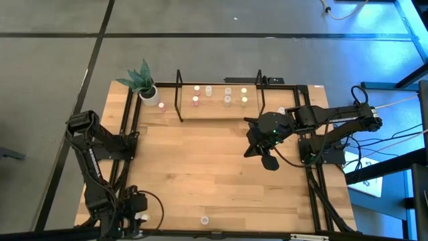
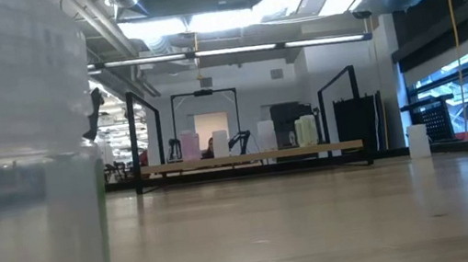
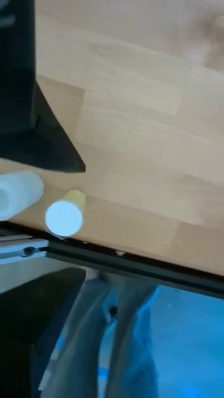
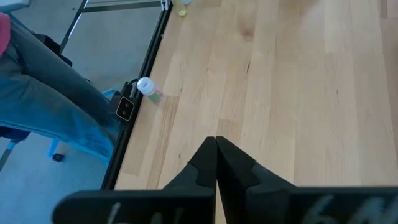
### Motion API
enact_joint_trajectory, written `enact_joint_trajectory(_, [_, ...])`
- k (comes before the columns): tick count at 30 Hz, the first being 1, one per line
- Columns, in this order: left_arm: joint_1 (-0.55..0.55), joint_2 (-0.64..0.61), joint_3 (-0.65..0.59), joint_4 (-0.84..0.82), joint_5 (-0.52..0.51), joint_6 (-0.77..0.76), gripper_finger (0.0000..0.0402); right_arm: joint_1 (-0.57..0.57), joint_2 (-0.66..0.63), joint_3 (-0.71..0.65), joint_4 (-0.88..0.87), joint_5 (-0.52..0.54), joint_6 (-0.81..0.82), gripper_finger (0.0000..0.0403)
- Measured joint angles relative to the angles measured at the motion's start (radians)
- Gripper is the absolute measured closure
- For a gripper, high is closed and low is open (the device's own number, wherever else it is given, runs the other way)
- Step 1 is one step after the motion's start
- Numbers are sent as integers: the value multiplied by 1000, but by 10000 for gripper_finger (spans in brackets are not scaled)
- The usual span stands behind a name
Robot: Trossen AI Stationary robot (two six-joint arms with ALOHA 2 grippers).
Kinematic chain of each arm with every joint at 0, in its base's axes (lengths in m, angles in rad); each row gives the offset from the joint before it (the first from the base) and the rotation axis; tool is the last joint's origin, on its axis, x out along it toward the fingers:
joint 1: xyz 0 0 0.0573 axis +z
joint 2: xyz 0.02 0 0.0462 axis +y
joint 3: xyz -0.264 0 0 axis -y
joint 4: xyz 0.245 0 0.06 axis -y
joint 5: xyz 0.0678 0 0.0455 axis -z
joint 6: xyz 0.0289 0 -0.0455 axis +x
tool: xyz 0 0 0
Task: Pick and place medicine bottles onto shelf by color
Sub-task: Put the yellow pill bottle on the shelf aligned with the other yellow pill bottles
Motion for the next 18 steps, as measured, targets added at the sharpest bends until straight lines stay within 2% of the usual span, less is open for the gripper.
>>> enact_joint_trajectory(3, [0,0,0,3,30,22,110,0,0,0,0,0,1,397])
enact_joint_trajectory(6, [-5,0,0,3,40,26,92,0,0,0,0,0,1,397])
enact_joint_trajectory(18, [-13,69,0,-4,53,44,87,0,0,0,0,0,0,397])
